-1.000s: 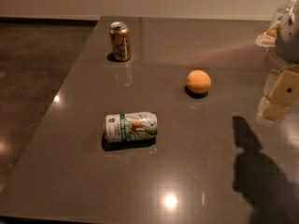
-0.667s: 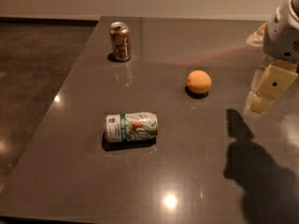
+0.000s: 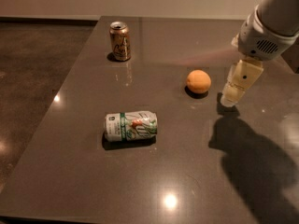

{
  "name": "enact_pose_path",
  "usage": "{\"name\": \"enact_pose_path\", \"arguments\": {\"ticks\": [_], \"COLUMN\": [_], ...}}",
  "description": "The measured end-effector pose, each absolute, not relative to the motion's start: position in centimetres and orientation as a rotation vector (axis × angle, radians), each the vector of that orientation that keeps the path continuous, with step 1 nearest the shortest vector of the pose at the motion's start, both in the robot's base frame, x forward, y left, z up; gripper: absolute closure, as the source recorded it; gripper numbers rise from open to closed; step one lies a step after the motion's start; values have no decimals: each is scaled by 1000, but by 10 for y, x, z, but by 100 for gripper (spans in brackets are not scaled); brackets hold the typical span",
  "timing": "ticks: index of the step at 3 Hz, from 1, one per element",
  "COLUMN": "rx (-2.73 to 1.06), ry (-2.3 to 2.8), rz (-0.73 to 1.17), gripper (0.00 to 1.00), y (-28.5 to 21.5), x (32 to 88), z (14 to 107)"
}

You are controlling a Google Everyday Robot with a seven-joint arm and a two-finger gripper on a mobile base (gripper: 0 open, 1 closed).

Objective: Pick orange

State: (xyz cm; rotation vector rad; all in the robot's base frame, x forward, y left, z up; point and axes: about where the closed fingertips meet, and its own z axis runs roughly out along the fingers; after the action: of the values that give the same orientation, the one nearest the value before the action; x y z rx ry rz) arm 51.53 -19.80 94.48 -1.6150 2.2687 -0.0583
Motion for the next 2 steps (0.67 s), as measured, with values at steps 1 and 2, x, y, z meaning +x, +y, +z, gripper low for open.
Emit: {"name": "enact_pose_path", "arguments": {"ticks": [1, 2], "rx": [-1587, -1574], "ry": [2276, 2275], "rz": [-46, -21], "gripper": [0, 0], "y": [-190, -177], "x": [535, 555], "z": [930, 909]}}
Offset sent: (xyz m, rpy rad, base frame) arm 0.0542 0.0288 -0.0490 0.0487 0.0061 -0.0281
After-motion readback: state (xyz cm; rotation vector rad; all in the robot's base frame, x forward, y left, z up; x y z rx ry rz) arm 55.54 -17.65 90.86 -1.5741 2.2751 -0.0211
